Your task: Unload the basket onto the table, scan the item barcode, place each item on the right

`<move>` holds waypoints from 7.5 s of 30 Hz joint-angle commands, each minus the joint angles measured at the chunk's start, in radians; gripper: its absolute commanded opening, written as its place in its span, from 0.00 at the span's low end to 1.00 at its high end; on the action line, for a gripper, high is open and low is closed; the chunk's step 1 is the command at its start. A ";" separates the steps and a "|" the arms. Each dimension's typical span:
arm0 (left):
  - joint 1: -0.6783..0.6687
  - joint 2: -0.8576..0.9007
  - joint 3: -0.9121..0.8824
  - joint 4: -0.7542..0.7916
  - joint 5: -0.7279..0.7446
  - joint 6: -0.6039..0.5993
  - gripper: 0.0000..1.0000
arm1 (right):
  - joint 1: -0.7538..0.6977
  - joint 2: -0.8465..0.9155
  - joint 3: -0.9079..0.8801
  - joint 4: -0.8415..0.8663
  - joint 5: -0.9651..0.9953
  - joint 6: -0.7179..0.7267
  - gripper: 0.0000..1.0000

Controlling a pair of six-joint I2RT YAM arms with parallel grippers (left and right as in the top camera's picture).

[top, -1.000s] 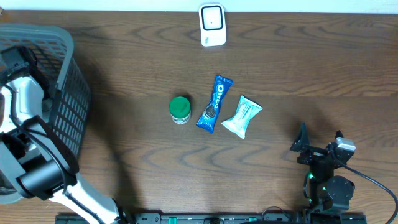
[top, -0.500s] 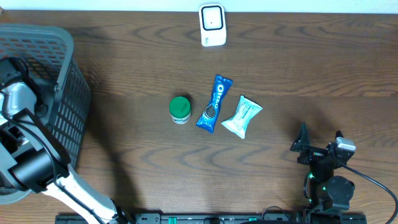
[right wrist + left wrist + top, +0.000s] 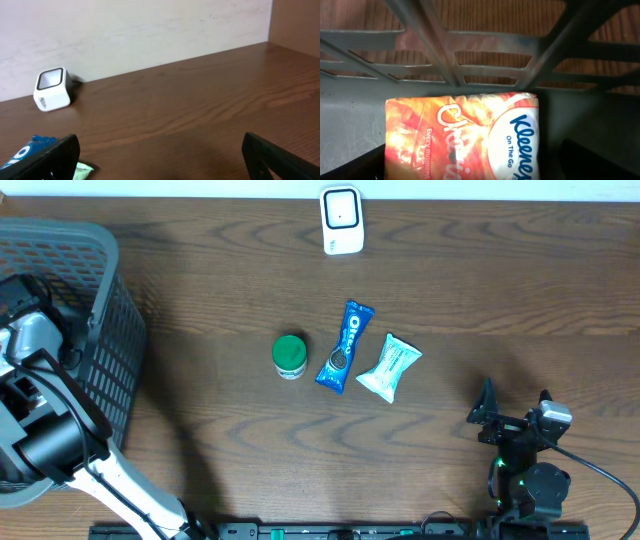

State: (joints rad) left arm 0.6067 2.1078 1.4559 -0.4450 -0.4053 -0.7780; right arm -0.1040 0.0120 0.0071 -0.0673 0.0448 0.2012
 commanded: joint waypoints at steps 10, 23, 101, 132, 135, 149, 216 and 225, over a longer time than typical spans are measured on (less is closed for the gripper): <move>0.002 0.006 0.002 -0.063 0.005 0.109 0.46 | 0.006 -0.005 -0.002 -0.003 0.009 0.007 0.99; -0.005 -0.547 0.007 -0.099 0.293 0.108 0.47 | 0.006 -0.005 -0.002 -0.003 0.009 0.007 0.99; -0.801 -0.162 0.000 -0.511 0.033 -0.385 0.11 | 0.006 -0.005 -0.002 -0.003 0.009 0.007 0.99; -0.801 -0.173 -0.212 -0.245 0.666 -0.322 0.08 | 0.006 -0.005 -0.002 -0.003 0.009 0.007 0.99; -0.803 -0.231 -0.212 -0.277 0.568 -0.293 0.08 | 0.006 -0.005 -0.002 -0.003 0.009 0.007 0.99; -0.802 -0.855 -0.197 -0.016 0.321 0.345 0.98 | 0.006 -0.005 -0.002 -0.003 0.009 0.007 0.99; -0.657 -1.489 -0.208 0.178 0.131 0.915 0.98 | 0.330 1.705 0.615 -0.008 -0.345 0.547 0.90; -0.657 -1.489 -0.208 0.178 0.131 0.915 0.98 | 0.330 1.830 0.615 0.035 -0.282 0.526 0.01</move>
State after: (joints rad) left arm -0.0547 0.6235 1.2495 -0.2722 -0.2653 0.1532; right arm 0.2157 1.7290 0.6949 0.0227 -0.3889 0.7273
